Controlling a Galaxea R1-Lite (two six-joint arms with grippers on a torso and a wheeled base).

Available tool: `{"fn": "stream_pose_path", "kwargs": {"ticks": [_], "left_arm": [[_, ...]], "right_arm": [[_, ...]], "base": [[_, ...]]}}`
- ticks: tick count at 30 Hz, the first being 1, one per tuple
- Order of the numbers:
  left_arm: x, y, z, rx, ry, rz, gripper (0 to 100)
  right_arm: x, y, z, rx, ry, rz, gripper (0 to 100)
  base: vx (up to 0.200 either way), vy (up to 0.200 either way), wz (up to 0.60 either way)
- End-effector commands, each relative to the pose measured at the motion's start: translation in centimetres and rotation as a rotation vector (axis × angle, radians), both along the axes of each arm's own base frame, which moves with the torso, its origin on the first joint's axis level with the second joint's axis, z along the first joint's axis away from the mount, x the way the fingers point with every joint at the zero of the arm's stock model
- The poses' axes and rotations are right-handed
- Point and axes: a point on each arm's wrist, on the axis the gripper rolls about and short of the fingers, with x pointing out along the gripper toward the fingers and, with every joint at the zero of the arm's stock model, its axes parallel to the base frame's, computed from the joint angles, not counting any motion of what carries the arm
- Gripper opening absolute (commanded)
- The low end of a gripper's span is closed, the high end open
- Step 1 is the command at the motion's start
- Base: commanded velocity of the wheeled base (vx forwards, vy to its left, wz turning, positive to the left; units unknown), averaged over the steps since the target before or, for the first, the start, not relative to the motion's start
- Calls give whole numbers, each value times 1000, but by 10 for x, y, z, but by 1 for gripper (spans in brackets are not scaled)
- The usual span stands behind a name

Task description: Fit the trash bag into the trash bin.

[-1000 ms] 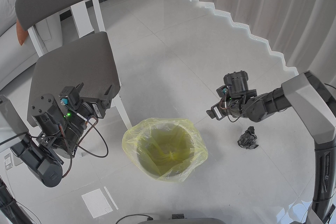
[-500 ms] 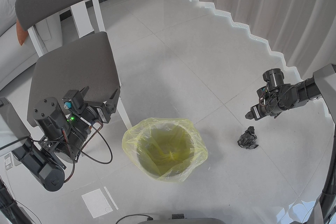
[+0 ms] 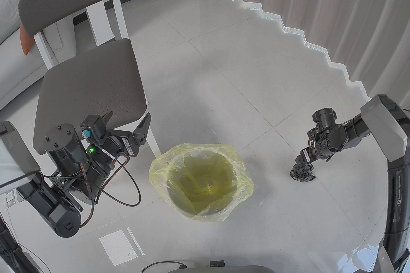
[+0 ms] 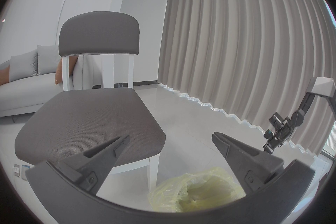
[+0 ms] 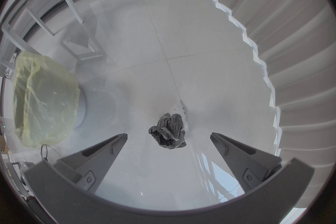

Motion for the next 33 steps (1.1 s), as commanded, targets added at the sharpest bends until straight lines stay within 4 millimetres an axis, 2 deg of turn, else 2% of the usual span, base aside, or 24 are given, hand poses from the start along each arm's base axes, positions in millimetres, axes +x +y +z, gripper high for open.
{"fn": "stream_pose_path", "kwargs": {"ticks": [1,3,6,11,20,21,33], "left_arm": [[6,-3,-6,2,3,7,100],[9,-4,-9,5,10,7,100],[11,-4,-11,7,15,10,100],[13,-2,-7,0,-1,21,100],[13,-3,-6,2,-4,24,100],[13,-3,-6,2,-4,24,100],[12,-3,-4,-3,-9,26,100]], "right_arm": [[10,-2,-53,-4,76,-4,100],[15,-2,-60,-4,74,-3,100],[24,-5,-59,1,54,-11,100],[36,-14,-68,-4,33,-16,100],[41,-13,-83,-4,46,-17,100],[42,-13,-85,-3,46,-18,0],[43,-13,-84,-4,43,-17,0]], "base": [[0,0,0],[0,0,0],[0,0,0],[0,0,0],[0,0,0],[0,0,0],[0,0,0]]}}
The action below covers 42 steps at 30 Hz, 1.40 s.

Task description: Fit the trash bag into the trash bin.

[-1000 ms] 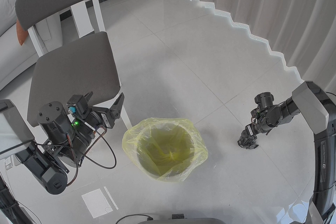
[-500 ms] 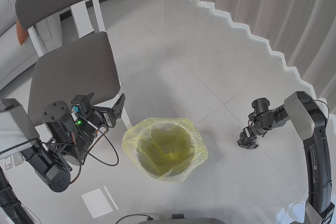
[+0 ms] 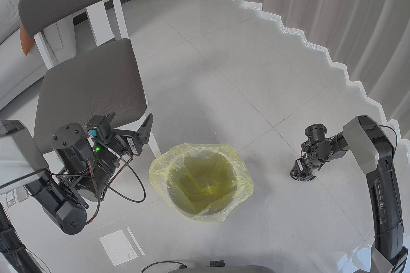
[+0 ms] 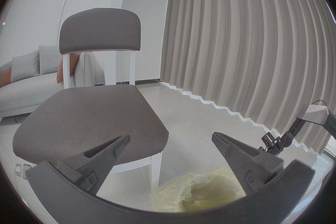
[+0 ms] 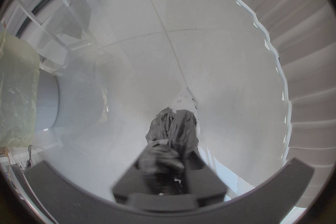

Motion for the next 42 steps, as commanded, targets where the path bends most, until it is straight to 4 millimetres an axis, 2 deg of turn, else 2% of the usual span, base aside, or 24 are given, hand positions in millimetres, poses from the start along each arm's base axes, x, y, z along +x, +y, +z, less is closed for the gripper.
{"fn": "stream_pose_path", "kwargs": {"ticks": [1,4,7,12,13,14,20,22,23,24,25,29,34,35,37,40,41,42], "left_arm": [[-1,1,3,-10,-21,2,100],[-1,1,4,-10,-22,2,100],[-1,0,4,-10,-22,0,100],[-3,1,5,-13,-24,-1,100],[-4,1,5,-13,-24,-3,100],[-5,1,7,-17,-30,-3,100],[-13,4,16,-29,-53,-5,100],[-15,5,19,-31,-62,-5,100],[-18,6,20,-25,-63,-4,100],[-19,6,20,-24,-64,-4,100],[-26,5,24,-24,-72,-9,100],[-36,0,33,-39,-102,-26,100],[-35,-1,31,-28,-95,-28,100],[-35,-1,31,-28,-95,-28,100],[-34,-2,29,-28,-88,-28,100],[-36,-1,32,-42,-98,-31,100],[-36,-1,32,-42,-98,-31,100],[-39,1,35,-47,-105,-31,100]], "right_arm": [[0,2,0,-1,-1,1,0],[-2,2,4,-2,1,0,0],[-2,2,17,-3,-19,3,0],[-17,18,75,0,-82,39,0],[-19,20,80,2,-88,44,0],[-28,30,103,6,-115,65,0],[-74,77,179,28,-223,183,0],[-93,96,202,41,-261,230,0],[-113,115,219,53,-301,281,0],[-115,116,220,55,-305,286,0],[-136,132,232,71,-343,342,0],[-175,166,244,119,-423,462,0],[-210,205,243,165,-450,604,0],[-211,206,243,166,-450,607,0],[-218,221,236,183,-424,649,0],[-213,238,210,183,-359,663,0],[-213,238,210,183,-359,663,0],[-211,251,196,186,-329,676,0]], "base": [[0,0,0],[0,0,0],[0,0,0],[0,0,0],[0,0,0],[0,0,0],[0,0,0],[0,0,0],[0,0,0],[0,0,0],[0,0,0],[0,0,0],[0,0,0],[0,0,0],[0,0,0],[0,0,0],[0,0,0],[0,0,0]]}}
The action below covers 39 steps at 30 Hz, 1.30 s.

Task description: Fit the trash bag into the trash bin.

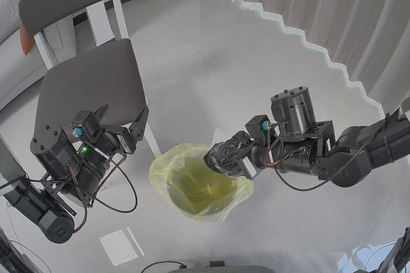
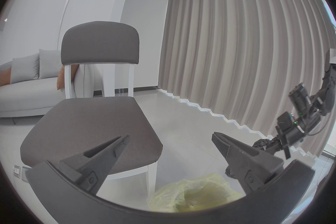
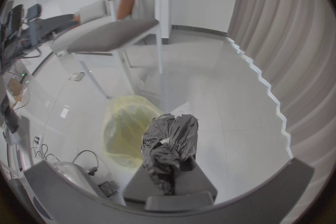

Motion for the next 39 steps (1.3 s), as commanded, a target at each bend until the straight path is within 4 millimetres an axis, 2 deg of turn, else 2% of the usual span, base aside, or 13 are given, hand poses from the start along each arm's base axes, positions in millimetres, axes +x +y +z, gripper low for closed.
{"fn": "stream_pose_path", "kwargs": {"ticks": [1,7,15,18,28,34,35,39], "left_arm": [[-7,3,8,-23,-31,-5,100],[-12,6,7,-24,-24,-2,100],[-21,10,11,-79,-23,-19,100],[-23,12,13,-82,-30,-12,100],[-24,15,18,-91,-53,-1,100],[-23,15,15,-90,-38,1,100],[-22,14,15,-90,-38,1,100],[-21,14,16,-90,-42,0,100]], "right_arm": [[-1,34,-36,-30,70,59,0],[5,63,-63,-55,99,98,0],[16,74,-90,-77,143,130,0],[28,80,-102,-83,149,120,0],[58,72,-127,-107,185,59,0],[67,70,-140,-116,197,45,0],[76,70,-148,-116,199,32,0],[88,70,-158,-122,213,15,0]], "base": [[0,0,0],[0,0,0],[0,0,0],[0,0,0],[0,0,0],[0,0,0],[0,0,0],[0,0,0]]}}
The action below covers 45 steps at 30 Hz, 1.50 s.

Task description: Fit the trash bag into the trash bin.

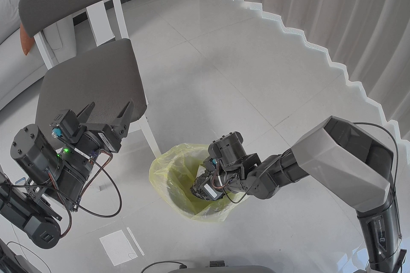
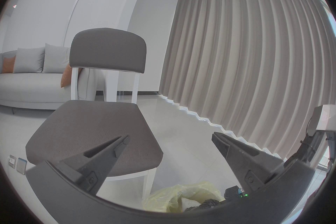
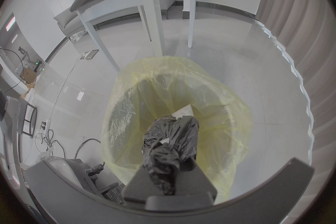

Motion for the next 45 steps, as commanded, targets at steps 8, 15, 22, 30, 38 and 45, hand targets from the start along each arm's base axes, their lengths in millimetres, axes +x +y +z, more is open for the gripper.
{"fn": "stream_pose_path", "kwargs": {"ticks": [8,15,22,30,38,45], "left_arm": [[3,-2,3,-11,-20,-2,100],[1,-1,2,-10,-19,0,100],[-1,0,4,-12,-26,-1,100],[-2,1,2,-10,-18,0,100],[-3,1,-1,-4,-2,-2,100],[1,-2,-11,-13,40,-8,100]], "right_arm": [[27,6,-45,-20,33,-32,0],[30,7,-49,-19,35,-36,0],[31,7,-49,-15,32,-38,100],[32,7,-47,-6,25,-44,100],[33,6,-37,6,12,-50,100],[31,-13,14,44,-42,-83,100]], "base": [[0,0,0],[0,0,0],[0,0,0],[0,0,0],[0,0,0],[0,0,0]]}}
